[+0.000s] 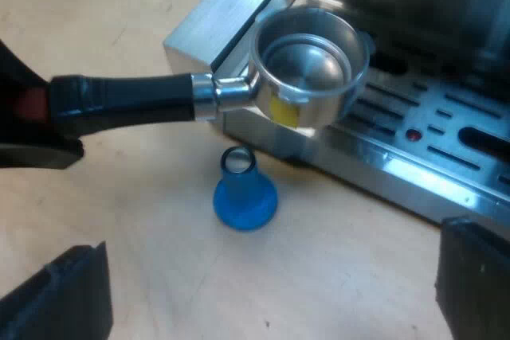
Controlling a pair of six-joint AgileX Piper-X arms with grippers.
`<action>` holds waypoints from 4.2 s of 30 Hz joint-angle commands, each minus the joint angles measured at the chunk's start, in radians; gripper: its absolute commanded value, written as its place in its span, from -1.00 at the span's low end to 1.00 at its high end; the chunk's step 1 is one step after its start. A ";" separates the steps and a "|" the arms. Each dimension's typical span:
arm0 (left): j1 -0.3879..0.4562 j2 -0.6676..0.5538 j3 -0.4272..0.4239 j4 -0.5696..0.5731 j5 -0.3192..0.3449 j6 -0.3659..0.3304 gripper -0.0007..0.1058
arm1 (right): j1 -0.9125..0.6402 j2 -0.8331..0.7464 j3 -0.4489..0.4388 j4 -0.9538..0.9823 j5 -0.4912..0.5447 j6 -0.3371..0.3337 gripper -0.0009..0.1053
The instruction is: Put the handle in the coffee machine
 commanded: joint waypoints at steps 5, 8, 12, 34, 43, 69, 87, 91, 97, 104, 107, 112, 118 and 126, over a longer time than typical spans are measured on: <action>0.051 -0.014 -0.017 -0.026 0.019 0.000 -0.98 | 0.026 0.087 -0.008 -0.121 0.094 0.010 0.59; 0.062 -0.014 -0.017 -0.026 0.019 0.000 -0.98 | 0.026 0.130 -0.008 -0.185 0.170 0.012 0.59; 0.062 -0.014 -0.017 -0.028 0.019 0.008 -0.98 | 0.021 0.186 -0.008 -0.295 0.262 0.012 0.59; 0.062 -0.011 -0.017 -0.147 0.019 0.037 -0.98 | 0.018 0.309 0.094 -0.590 0.335 -0.012 0.59; 0.062 -0.011 -0.017 -0.147 0.017 0.037 -0.98 | 0.018 0.309 0.094 -0.598 0.323 -0.026 0.59; 0.062 -0.011 -0.017 -0.147 0.017 0.037 -0.98 | 0.018 0.309 0.094 -0.598 0.327 -0.058 0.59; 0.020 0.234 0.012 -0.203 0.106 0.035 -0.98 | 0.018 0.309 0.094 -0.594 0.366 -0.058 0.59; 0.076 0.139 0.061 -0.259 0.128 0.035 -0.98 | 0.022 0.309 0.099 -0.596 0.380 -0.058 0.59; 0.118 -0.032 0.087 -0.272 0.130 0.035 -0.98 | 0.022 0.309 0.099 -0.596 0.385 -0.058 0.59; 0.118 -0.122 0.087 -0.274 0.130 0.035 -0.98 | 0.022 0.309 0.099 -0.596 0.386 -0.058 0.59; 0.118 -0.135 0.087 -0.274 0.130 0.035 -0.98 | 0.022 0.309 0.099 -0.596 0.386 -0.058 0.59; 0.118 -0.162 0.087 -0.272 0.130 0.035 -0.98 | 0.022 0.309 0.099 -0.596 0.386 -0.058 0.59; 0.118 -0.162 0.087 -0.272 0.130 0.035 -0.98 | 0.022 0.309 0.099 -0.596 0.386 -0.058 0.59; 0.118 -0.162 0.087 -0.272 0.130 0.035 -0.98 | 0.022 0.309 0.099 -0.596 0.386 -0.058 0.59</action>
